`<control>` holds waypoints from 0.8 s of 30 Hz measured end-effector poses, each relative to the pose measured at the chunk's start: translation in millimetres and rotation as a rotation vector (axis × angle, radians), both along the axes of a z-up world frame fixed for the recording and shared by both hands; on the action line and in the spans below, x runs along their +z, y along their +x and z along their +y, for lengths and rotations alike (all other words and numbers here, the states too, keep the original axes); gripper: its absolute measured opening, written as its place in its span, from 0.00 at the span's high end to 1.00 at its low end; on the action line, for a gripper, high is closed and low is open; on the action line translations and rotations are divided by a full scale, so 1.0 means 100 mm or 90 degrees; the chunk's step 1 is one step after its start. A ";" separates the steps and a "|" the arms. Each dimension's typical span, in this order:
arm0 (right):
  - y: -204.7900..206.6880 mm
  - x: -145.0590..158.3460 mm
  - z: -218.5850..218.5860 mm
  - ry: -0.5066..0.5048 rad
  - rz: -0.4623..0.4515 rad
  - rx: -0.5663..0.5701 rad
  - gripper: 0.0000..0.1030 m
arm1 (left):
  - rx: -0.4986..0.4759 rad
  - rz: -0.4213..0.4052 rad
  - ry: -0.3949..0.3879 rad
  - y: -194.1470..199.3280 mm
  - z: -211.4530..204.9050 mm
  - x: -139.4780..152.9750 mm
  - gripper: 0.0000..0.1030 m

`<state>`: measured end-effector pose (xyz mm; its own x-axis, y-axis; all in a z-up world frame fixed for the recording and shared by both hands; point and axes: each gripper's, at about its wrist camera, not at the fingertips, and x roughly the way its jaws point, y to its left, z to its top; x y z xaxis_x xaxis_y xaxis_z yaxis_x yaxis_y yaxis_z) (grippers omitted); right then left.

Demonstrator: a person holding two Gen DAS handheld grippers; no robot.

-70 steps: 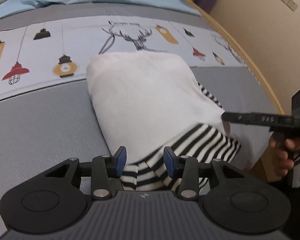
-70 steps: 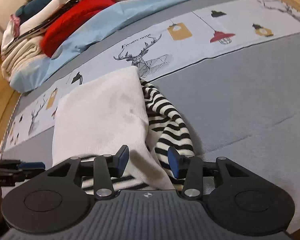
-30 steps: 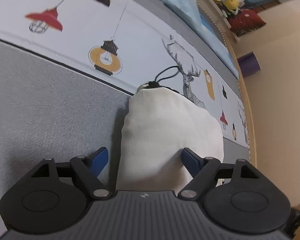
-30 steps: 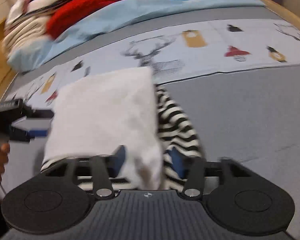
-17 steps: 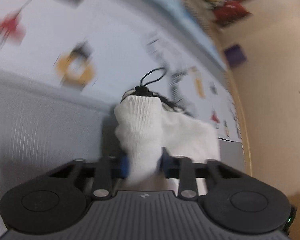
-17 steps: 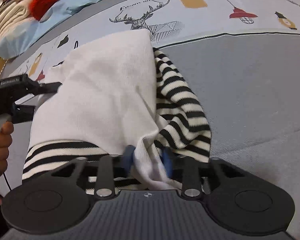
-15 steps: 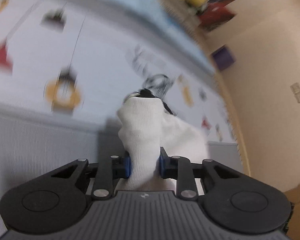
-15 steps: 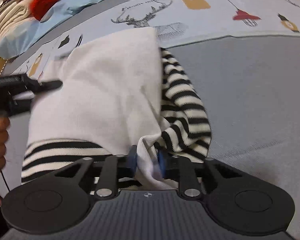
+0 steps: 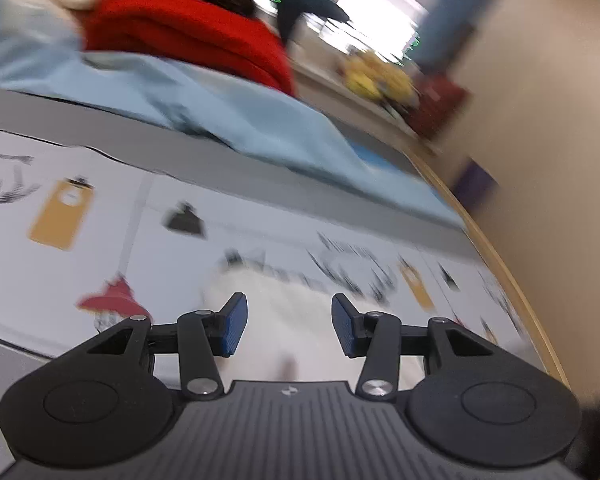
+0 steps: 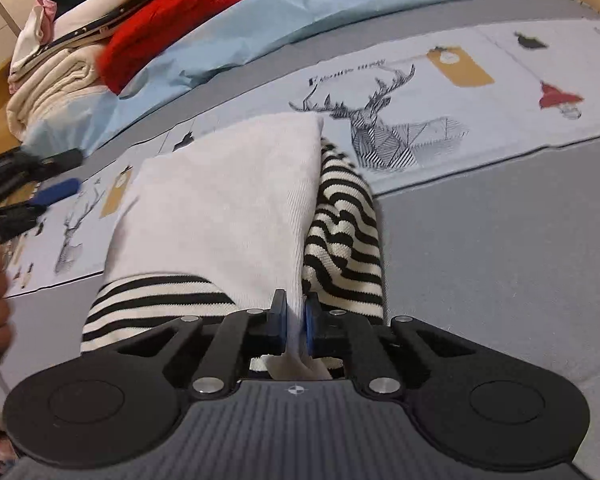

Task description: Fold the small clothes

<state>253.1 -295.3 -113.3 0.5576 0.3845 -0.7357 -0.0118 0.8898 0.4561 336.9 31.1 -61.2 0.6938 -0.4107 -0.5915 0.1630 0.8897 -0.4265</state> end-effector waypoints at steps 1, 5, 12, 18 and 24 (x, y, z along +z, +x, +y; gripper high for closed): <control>0.01 -0.01 0.00 -0.011 0.003 -0.004 0.92 | -0.041 0.009 0.009 -0.05 -0.06 0.00 0.51; 0.00 -0.06 -0.04 -0.012 0.020 -0.024 0.91 | -0.177 0.080 0.226 -0.27 -0.51 -0.45 0.52; -0.19 0.11 -0.11 -0.029 -0.006 -0.032 0.78 | -0.138 0.039 0.234 -0.65 -0.50 -0.21 0.52; -0.21 -0.02 0.01 -0.116 0.029 0.041 0.73 | -0.175 0.159 0.307 -0.74 -0.58 -0.60 0.42; -0.31 -0.04 -0.03 -0.145 0.069 0.011 0.73 | -0.077 0.105 0.285 -1.08 -0.49 -0.01 0.29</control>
